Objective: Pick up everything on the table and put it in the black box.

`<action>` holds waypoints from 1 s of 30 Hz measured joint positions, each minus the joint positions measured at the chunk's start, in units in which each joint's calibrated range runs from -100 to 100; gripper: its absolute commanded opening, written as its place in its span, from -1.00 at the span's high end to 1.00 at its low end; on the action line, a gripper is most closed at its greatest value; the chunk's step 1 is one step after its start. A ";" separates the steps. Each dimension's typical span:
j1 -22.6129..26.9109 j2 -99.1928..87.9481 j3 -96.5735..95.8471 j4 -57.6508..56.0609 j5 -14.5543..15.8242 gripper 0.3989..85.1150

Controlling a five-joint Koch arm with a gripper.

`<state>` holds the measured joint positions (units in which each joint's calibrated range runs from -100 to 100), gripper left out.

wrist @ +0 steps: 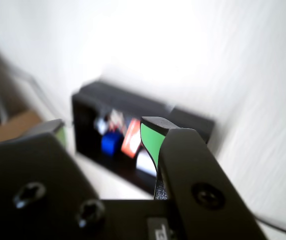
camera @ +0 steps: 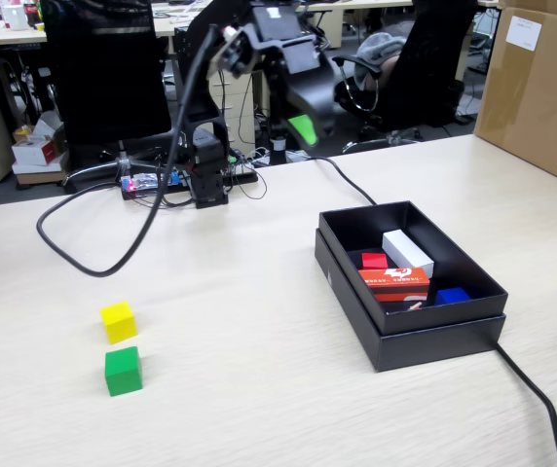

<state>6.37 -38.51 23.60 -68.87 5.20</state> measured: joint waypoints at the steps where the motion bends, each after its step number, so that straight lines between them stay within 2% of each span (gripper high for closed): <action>1: -2.59 0.00 -2.83 -0.08 -1.61 0.00; 7: -11.04 0.13 -19.44 0.93 -6.40 -0.06; 11: -16.02 2.33 -27.57 9.14 -10.16 -0.06; 21: -21.68 18.64 -29.67 21.37 -15.58 -0.06; 30: -24.42 31.20 -20.81 22.22 -17.58 -0.05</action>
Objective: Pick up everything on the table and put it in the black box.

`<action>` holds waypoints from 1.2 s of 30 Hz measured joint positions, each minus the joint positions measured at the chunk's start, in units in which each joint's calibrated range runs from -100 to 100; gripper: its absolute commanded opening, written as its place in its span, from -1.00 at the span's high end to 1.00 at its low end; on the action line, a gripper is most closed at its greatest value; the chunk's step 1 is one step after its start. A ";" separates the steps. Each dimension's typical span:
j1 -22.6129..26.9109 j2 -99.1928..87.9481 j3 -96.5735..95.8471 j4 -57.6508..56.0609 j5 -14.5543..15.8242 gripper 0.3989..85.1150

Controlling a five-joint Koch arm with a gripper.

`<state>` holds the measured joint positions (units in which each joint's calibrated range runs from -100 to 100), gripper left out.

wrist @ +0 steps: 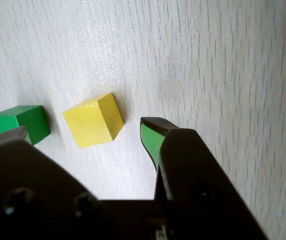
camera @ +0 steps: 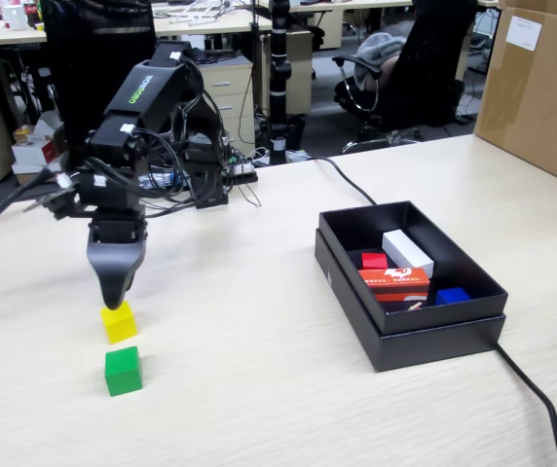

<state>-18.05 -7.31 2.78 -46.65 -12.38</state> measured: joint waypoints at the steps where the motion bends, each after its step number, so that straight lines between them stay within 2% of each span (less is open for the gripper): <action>1: -0.10 1.42 0.46 0.00 -0.15 -0.05; 19: 0.83 13.98 7.58 1.47 -1.71 -0.04; 23: 0.93 13.98 7.58 1.47 -2.05 0.25; 29: 0.63 13.98 7.12 1.32 -3.17 0.90; 30: 0.59 13.85 7.12 1.16 -3.27 0.95; 36: 0.39 13.85 7.12 -3.02 -3.52 0.96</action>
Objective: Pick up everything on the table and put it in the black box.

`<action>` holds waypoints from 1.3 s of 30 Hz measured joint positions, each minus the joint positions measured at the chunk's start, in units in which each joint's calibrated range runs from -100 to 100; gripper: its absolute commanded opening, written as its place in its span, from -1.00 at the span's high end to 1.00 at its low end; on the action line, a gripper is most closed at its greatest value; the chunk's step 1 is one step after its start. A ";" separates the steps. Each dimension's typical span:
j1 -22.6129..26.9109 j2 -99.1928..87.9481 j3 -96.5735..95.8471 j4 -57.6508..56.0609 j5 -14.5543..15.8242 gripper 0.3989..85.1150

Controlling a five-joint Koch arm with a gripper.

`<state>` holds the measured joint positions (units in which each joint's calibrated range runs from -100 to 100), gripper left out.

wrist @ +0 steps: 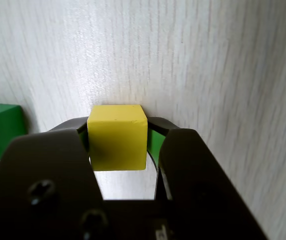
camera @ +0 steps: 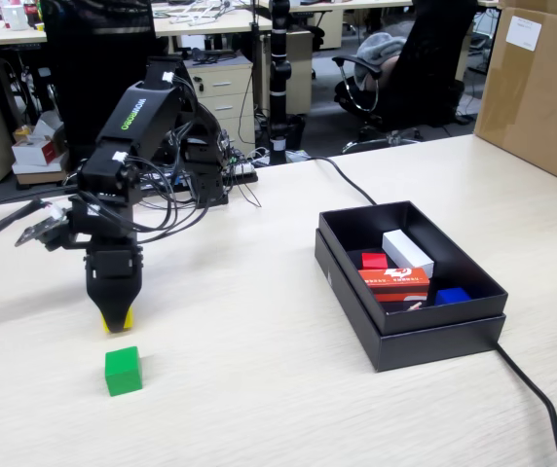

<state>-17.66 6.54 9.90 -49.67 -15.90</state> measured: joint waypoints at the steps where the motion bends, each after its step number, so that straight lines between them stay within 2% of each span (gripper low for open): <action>1: 0.00 -0.26 0.09 -1.01 0.05 0.96; 4: 0.00 -2.59 -0.18 -6.19 0.20 0.95; 5: 0.49 -6.34 -1.19 -13.40 1.07 0.95; 6: 0.49 -6.60 -1.28 -13.63 1.17 0.95; 9: 2.44 -16.05 -2.46 -21.29 2.98 0.95; 12: 5.18 -26.93 -4.02 -24.24 4.59 0.95; 18: 15.29 -45.18 -6.57 -26.09 10.79 0.95; 20: 20.90 -50.23 -6.75 -26.33 14.31 0.95; 22: 22.71 -51.13 -6.75 -26.48 15.38 0.95; 23: 27.06 -51.78 -6.66 -26.56 18.46 0.95; 24: 27.16 -51.78 -6.66 -26.56 18.61 0.95; 26: 31.45 -51.26 -0.46 -27.33 21.29 0.95; 29: 35.41 -44.79 12.32 -27.56 23.54 0.95; 33: 36.39 -25.89 29.21 -27.72 24.42 0.95; 39: 36.09 -6.73 38.16 -25.94 25.10 0.95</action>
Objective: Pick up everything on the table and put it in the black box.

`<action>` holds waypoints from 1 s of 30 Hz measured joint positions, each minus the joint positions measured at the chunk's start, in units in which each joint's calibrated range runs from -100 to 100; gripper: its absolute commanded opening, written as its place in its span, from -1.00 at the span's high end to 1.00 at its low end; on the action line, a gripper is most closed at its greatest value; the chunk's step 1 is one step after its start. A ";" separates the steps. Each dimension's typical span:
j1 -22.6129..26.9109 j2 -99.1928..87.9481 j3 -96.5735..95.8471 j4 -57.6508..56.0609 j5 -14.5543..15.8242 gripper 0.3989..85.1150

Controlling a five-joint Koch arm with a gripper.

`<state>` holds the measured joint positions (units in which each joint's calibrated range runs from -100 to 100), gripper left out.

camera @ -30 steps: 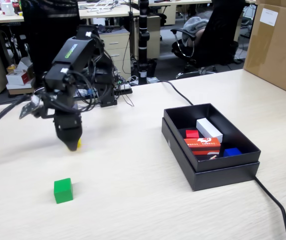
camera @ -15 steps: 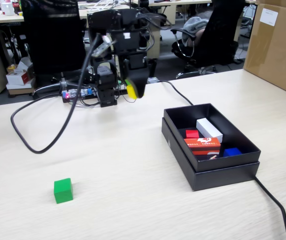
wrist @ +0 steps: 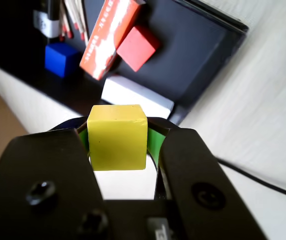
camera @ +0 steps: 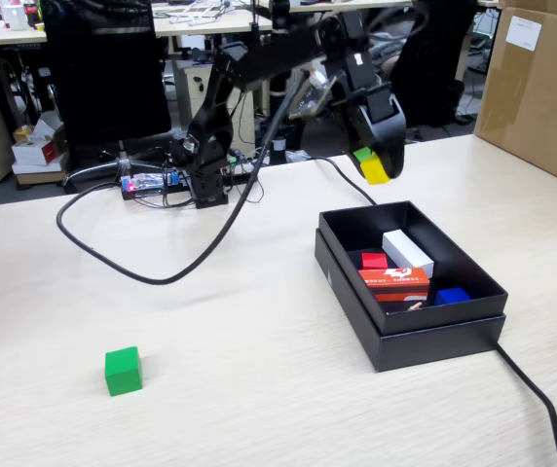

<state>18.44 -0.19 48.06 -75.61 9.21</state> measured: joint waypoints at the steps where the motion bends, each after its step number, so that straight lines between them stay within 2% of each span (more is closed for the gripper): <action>1: -0.05 4.27 0.46 0.62 0.20 0.95; 9: -1.37 18.77 1.73 1.39 1.37 0.92; 10: -1.71 20.32 1.64 1.39 1.37 0.82; 15: -2.20 20.97 -0.73 1.47 1.32 0.68; 16: -2.25 20.97 -1.10 1.47 1.32 0.54; 22: -2.25 20.97 -1.19 1.47 1.32 0.35; 24: -2.20 20.97 -1.19 1.47 1.32 0.22; 30: -2.15 17.48 -1.19 1.47 1.32 0.14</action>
<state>16.29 17.28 46.87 -74.14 10.53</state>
